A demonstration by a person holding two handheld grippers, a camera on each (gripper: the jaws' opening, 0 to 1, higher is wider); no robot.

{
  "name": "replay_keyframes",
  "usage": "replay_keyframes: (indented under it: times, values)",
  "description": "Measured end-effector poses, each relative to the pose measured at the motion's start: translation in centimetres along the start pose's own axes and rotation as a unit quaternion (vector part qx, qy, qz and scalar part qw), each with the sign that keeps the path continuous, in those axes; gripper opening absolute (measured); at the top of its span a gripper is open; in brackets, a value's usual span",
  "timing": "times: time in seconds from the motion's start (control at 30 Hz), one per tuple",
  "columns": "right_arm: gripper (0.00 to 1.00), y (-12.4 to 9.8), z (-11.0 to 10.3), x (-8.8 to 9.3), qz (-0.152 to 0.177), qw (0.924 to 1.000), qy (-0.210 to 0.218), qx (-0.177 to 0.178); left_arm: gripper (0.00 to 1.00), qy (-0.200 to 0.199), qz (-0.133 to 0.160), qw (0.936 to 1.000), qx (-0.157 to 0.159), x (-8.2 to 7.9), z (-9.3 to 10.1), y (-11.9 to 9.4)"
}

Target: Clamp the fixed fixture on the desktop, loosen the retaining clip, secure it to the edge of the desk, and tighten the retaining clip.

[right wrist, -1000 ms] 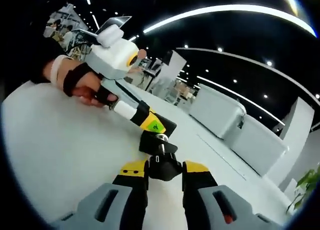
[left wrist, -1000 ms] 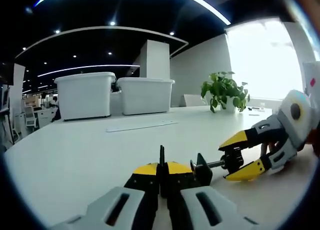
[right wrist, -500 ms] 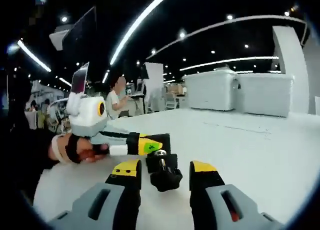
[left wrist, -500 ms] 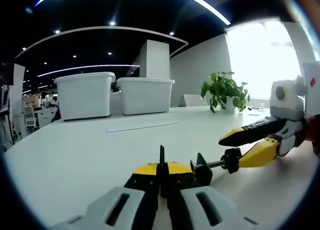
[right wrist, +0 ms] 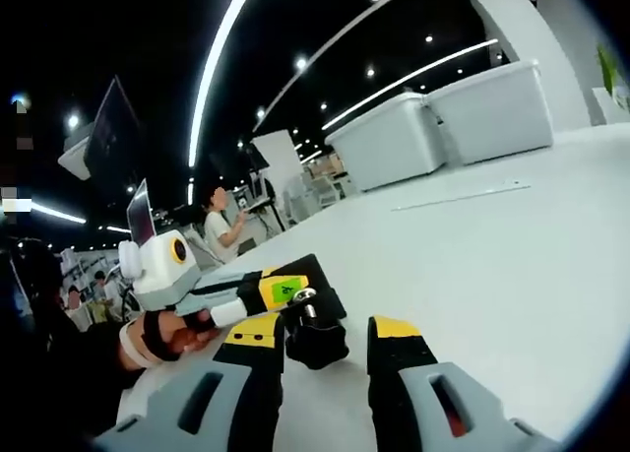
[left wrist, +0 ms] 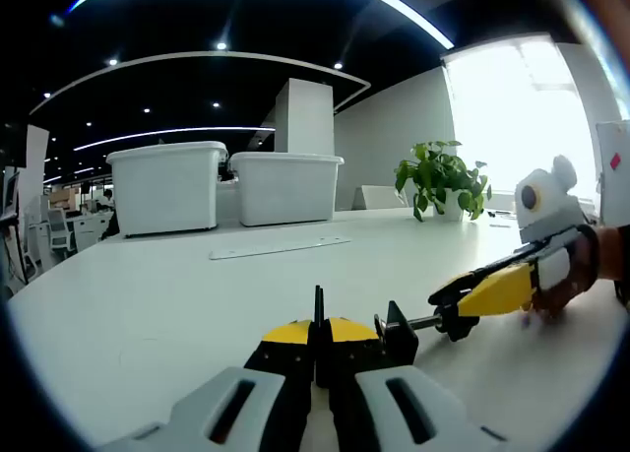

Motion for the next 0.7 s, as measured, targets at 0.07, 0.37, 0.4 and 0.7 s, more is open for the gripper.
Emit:
replay_keyframes:
  times: [0.07,0.37,0.4,0.7]
  values:
    - [0.31,-0.04,-0.08,0.04,0.000,1.0000,0.001,-0.002,0.04,0.000,0.000,1.0000,0.000,0.00,-0.01,0.00]
    - [0.27,0.26,-0.56,0.33,-0.009,0.9999,0.004,-0.006,0.04,0.001,0.000,1.0000,0.000,0.01,-0.04,-0.01]
    - [0.25,0.25,-0.54,0.32,-0.010,0.9999,0.008,-0.008,0.04,0.000,0.000,1.0000,0.000,0.02,-0.03,-0.01]
    - [0.24,0.19,-0.79,0.38,-0.003,0.9999,-0.013,-0.008,0.04,0.000,0.000,1.0000,0.000,0.02,-0.07,0.02]
Point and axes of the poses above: the point that each gripper's makers call its tool centre point, and the gripper's own axes: y roughly forward along the fingers, z roughly to its right, x roughly out of its underside, the point moved 8 cm from there along -y, roughly backward along the fingers, and after that the axes turned 10 degrees about x, right-handed, at the moved point
